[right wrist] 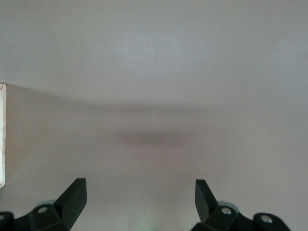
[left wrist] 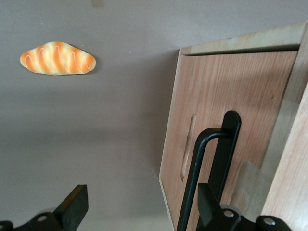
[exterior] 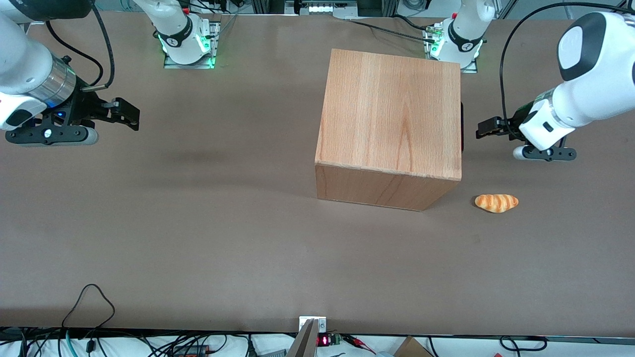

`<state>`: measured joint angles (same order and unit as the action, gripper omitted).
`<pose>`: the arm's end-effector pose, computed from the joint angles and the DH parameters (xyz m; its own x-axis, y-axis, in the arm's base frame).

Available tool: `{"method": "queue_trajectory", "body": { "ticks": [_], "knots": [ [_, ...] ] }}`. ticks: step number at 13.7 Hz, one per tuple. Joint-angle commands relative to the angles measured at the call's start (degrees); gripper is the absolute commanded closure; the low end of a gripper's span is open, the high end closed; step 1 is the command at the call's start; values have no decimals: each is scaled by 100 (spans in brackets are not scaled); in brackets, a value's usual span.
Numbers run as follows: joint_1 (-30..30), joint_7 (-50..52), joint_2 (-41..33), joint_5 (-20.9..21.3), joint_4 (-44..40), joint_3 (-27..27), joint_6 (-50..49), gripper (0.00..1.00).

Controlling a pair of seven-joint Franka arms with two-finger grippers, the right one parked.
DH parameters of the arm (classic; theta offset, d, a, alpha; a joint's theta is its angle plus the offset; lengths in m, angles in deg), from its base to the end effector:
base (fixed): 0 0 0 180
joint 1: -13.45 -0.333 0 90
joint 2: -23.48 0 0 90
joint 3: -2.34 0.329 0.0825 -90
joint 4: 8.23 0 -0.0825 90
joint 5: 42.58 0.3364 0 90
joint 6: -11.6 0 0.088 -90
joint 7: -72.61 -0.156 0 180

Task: Open top drawer with left arm
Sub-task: 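Move the open left gripper to the black drawer handle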

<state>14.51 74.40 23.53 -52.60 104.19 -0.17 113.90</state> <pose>0.4826 -0.0534 0.4424 0.9828 0.0066 -0.1845 0.0358 -0.9872 0.1551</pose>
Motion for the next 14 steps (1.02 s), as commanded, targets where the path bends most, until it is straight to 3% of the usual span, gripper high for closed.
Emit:
{"method": "queue_trajectory", "body": {
  "ticks": [1, 14],
  "knots": [
    [-1, -126, -58, -219, 271, -83, 202, 0],
    [-1, -416, 189, -334, 465, -110, 264, 0]
  ]
}}
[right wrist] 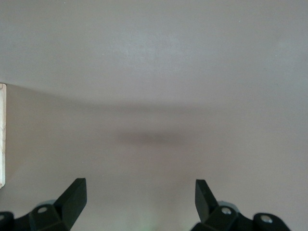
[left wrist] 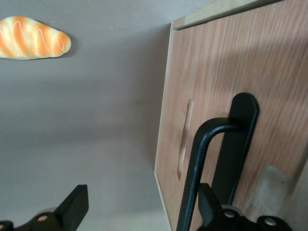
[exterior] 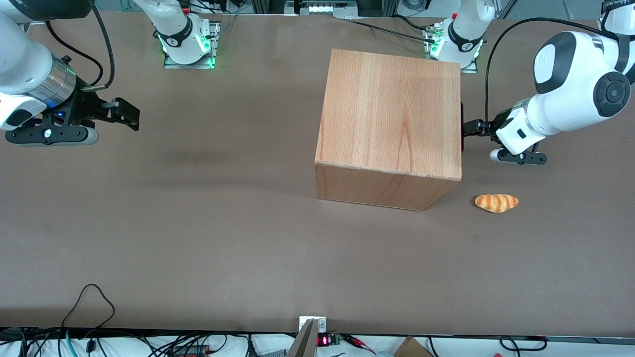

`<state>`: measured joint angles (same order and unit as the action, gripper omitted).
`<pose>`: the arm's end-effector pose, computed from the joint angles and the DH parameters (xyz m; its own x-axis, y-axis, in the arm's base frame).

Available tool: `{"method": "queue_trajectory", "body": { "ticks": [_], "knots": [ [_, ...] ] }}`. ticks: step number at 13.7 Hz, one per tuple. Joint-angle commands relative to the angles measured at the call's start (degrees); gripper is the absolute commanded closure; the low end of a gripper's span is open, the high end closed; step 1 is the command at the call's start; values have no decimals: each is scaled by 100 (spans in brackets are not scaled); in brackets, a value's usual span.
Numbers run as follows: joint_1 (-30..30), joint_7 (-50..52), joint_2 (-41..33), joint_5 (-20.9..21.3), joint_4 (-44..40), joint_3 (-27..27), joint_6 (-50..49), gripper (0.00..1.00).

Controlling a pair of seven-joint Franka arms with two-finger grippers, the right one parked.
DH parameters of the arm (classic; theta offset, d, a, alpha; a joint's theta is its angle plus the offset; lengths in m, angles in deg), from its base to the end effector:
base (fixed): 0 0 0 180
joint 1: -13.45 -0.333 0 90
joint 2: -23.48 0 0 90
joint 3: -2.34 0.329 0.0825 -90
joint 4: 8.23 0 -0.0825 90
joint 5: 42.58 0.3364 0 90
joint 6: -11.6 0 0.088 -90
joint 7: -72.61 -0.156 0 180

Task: Open top drawer with left arm
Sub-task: 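Move the open left gripper to the black drawer handle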

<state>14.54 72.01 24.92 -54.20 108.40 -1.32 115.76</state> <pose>0.4718 -0.0653 0.4042 0.9691 -0.0418 -0.2430 0.0032 -0.9833 0.1819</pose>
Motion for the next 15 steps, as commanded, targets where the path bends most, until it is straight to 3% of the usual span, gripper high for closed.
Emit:
{"method": "queue_trajectory", "body": {
  "ticks": [1, 15],
  "knots": [
    [-3, -186, 75, -174, 61, 6, 69, 0],
    [-12, -336, 330, -86, 44, 15, 77, 0]
  ]
}}
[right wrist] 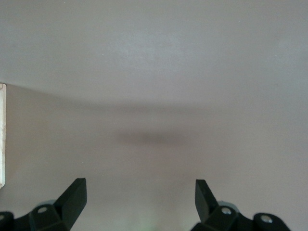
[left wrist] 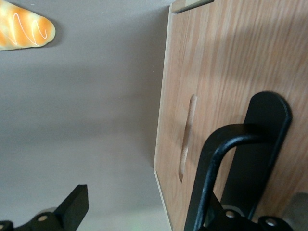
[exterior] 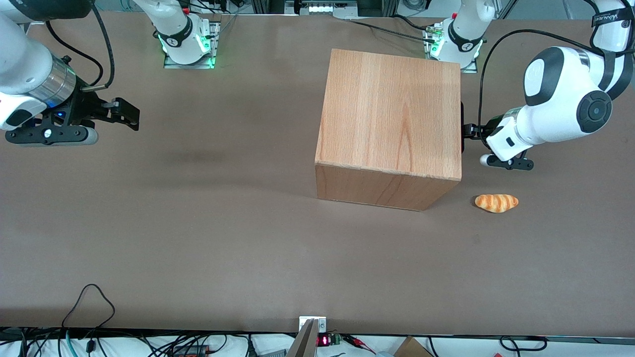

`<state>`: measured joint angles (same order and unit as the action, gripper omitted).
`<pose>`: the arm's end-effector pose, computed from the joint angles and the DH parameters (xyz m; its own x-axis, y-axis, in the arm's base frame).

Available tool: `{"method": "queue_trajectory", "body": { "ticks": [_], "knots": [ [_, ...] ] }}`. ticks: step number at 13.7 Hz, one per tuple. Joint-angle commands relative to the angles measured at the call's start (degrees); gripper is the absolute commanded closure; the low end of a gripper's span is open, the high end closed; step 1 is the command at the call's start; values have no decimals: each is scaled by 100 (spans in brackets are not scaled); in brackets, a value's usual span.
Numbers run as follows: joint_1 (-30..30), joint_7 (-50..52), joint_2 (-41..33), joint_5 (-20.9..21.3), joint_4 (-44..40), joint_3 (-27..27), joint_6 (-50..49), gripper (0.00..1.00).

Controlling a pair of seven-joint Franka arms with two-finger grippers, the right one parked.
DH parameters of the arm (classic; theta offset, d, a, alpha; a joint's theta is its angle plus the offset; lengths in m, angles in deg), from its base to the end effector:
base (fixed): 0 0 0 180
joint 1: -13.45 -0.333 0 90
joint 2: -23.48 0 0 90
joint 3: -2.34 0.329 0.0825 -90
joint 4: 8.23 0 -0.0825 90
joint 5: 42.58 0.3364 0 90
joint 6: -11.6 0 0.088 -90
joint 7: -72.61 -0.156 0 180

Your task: Open top drawer with left arm

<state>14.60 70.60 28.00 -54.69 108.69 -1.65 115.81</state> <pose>0.4732 -0.0695 0.3770 0.9531 -0.0699 -0.2943 -0.0118 -0.9808 0.1948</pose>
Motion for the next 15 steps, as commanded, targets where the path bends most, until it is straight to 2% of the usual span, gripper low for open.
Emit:
{"method": "queue_trajectory", "body": {
  "ticks": [1, 9, 15],
  "knots": [
    [-35, -194, 14, -29, 7, 56, 73, 0],
    [-132, -194, 31, 595, -55, 135, 178, 0],
    [-553, -177, 110, 850, -213, 135, 275, 0]
  ]
}}
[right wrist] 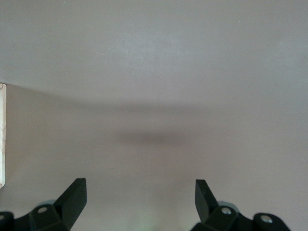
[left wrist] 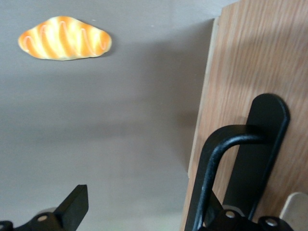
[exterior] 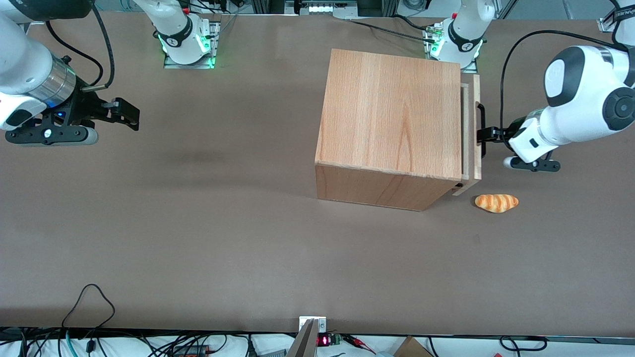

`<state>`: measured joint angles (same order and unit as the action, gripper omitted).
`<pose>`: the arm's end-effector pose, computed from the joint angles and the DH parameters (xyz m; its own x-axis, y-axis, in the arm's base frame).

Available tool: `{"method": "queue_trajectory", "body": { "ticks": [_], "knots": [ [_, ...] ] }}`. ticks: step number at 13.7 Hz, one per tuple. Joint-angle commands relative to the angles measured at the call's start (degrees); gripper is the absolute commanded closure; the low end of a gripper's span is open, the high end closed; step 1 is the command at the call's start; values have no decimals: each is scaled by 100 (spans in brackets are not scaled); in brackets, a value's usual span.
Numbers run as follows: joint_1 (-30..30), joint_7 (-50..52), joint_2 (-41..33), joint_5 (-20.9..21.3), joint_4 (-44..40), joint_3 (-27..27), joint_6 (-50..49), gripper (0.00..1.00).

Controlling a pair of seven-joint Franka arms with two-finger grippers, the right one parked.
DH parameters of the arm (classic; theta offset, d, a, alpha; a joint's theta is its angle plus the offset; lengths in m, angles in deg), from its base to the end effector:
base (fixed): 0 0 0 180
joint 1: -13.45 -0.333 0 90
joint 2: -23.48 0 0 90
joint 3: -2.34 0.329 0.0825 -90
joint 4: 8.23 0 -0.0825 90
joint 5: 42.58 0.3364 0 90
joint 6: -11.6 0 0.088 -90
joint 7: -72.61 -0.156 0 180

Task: Open top drawer with left arm
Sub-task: 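Pull the drawer outward from the cabinet with the left gripper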

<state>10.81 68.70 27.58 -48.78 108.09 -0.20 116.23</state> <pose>0.4803 -0.0129 0.3827 0.9631 -0.0396 -0.2662 -0.0092 -0.9934 0.1147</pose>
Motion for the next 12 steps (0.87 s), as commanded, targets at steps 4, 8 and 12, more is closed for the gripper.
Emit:
{"method": "queue_trajectory", "body": {
  "ticks": [4, 8, 12],
  "knots": [
    [-465, 13, 267, 462, -241, -9, 321, 0],
    [-790, 4, 425, 479, -381, -9, 426, 0],
    [-1124, -5, 469, 479, -425, -9, 435, 0]
  ]
}}
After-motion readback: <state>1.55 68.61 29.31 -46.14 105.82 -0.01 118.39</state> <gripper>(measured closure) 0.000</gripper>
